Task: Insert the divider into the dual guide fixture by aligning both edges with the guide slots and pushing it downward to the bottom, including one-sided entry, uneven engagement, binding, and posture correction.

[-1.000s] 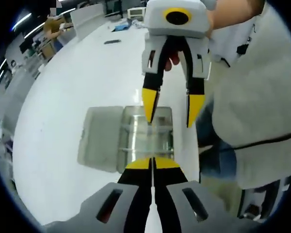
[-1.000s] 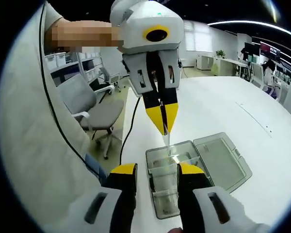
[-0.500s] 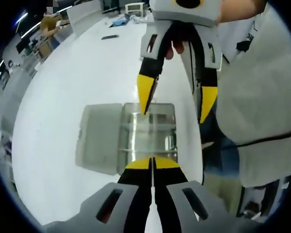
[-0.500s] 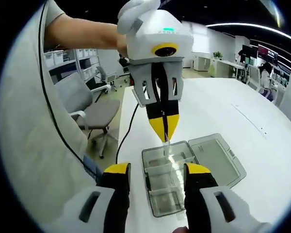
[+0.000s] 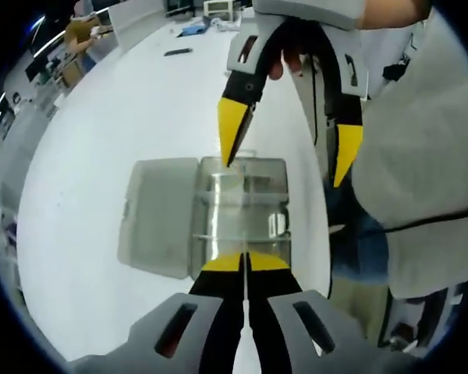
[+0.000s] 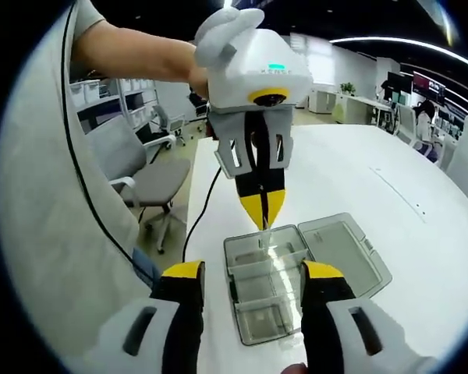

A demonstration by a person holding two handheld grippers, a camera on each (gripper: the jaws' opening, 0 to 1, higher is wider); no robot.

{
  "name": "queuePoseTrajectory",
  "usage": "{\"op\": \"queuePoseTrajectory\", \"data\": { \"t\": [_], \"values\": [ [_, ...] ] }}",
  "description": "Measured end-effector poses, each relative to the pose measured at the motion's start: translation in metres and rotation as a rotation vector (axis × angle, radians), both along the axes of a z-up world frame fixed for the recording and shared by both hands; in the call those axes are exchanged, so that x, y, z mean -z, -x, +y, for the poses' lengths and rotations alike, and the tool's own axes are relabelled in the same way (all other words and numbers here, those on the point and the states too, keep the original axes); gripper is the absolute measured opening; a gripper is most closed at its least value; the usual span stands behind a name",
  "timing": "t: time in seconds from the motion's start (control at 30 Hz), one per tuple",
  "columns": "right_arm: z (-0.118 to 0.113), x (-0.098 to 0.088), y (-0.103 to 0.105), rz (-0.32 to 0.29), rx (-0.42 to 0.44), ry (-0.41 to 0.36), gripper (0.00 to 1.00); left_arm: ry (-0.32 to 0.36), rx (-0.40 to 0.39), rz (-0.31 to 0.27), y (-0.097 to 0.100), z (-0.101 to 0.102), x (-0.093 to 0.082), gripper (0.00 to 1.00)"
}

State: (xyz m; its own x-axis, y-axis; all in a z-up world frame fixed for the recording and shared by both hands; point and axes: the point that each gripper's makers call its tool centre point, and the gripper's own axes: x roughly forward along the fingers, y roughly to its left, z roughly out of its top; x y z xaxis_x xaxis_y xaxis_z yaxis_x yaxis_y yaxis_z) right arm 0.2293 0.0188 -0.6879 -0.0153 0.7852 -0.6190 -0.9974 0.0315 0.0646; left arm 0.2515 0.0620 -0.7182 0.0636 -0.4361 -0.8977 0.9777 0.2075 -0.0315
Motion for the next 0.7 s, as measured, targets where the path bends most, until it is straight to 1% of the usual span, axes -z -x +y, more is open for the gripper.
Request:
{"op": "queuePoseTrajectory", "data": {
  "t": [0.7],
  "values": [
    [-0.0026, 0.0016, -0.0012, 0.012, 0.005, 0.001, 0.47, -0.005, -0.007, 0.012, -0.0016, -0.0007, 0.0092, 0.0]
  ]
}}
